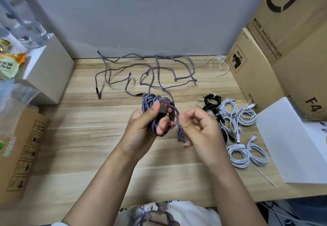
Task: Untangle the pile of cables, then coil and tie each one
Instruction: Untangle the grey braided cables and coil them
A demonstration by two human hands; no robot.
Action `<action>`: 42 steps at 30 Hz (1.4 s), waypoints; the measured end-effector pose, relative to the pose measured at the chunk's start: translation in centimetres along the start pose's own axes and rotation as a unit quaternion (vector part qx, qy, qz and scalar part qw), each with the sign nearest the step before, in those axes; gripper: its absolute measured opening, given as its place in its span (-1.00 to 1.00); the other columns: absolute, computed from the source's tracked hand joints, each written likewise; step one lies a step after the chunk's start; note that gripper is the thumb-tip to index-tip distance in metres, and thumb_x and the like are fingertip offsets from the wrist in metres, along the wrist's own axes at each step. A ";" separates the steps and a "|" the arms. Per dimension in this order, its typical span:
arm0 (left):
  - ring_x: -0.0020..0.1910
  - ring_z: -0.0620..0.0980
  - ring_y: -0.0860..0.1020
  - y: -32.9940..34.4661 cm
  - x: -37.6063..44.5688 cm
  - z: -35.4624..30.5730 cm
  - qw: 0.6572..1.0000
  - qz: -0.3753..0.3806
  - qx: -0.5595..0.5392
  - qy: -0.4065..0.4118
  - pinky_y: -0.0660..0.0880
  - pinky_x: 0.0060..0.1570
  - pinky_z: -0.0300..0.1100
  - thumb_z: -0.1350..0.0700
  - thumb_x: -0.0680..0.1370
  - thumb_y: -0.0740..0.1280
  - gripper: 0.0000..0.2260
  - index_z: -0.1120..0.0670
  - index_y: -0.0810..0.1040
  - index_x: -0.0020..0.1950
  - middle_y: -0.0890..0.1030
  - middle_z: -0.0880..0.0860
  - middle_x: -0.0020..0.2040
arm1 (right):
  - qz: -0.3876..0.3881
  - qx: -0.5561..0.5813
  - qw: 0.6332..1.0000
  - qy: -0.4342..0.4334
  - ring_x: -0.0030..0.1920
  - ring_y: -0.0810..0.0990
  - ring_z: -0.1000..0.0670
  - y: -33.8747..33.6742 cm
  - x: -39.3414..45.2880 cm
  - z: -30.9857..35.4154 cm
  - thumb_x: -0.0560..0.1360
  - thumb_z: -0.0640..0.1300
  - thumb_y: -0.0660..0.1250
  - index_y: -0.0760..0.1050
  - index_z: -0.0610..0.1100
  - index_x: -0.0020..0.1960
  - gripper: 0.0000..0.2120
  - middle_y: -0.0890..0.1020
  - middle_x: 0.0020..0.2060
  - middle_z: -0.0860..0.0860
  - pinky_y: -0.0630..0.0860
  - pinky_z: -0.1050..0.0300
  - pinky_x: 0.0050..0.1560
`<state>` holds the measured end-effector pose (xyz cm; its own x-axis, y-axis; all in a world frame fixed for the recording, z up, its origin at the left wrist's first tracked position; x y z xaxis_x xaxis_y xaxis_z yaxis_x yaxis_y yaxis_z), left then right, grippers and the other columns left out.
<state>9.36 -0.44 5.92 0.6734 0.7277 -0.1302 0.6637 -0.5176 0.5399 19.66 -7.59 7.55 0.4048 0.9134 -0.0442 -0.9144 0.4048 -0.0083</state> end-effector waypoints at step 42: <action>-0.38 -0.08 0.41 1.1 1.5 -2.3 0.965 -0.062 0.254 0.015 0.33 -0.38 -0.27 -0.02 0.48 0.28 -0.73 0.12 0.57 -0.31 0.51 0.02 -0.40 | -0.118 0.153 0.980 -0.046 -0.20 0.57 0.07 1.3 2.2 -0.7 0.32 0.10 0.34 0.51 0.03 -0.22 -0.84 0.61 -0.25 0.03 0.55 0.09 -0.14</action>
<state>10.35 1.14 8.21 0.5732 0.8075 -0.1390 0.8182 -0.5732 0.0441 19.35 -5.13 6.74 0.6159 0.7877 0.0134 -0.7554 0.5857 0.2936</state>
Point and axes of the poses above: each hand's wrist, its own x-axis towards the middle knuckle, its own y-axis out of the palm, z = x × y, the point moved 5 cm from there along x, towards the middle knuckle
